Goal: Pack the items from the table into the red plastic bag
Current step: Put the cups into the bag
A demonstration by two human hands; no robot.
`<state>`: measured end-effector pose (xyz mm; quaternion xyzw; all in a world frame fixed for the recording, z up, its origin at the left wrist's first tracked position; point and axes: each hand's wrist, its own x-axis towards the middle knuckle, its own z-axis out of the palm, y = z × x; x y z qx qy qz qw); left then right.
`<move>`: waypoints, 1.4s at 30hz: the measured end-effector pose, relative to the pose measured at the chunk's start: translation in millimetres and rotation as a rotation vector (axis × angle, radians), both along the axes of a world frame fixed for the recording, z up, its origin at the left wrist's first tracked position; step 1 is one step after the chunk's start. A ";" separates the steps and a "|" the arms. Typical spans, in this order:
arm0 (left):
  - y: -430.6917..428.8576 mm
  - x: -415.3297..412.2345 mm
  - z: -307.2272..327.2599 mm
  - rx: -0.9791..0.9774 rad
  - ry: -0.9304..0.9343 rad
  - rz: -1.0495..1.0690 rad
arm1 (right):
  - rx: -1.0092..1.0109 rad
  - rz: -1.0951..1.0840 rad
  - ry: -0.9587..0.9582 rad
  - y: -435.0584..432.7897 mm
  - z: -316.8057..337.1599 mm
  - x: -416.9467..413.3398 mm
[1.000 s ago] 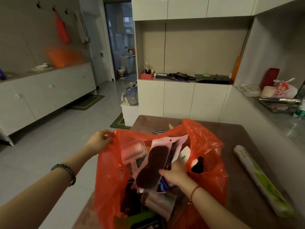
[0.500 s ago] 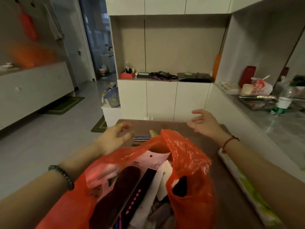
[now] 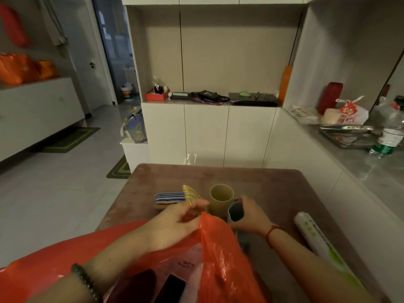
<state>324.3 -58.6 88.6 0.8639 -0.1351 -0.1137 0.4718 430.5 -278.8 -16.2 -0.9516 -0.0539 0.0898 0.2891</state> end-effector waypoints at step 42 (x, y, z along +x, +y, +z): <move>61.9 -14.1 35.1 -0.310 -0.293 0.404 | 0.551 -0.148 -0.504 32.5 143.3 -7.8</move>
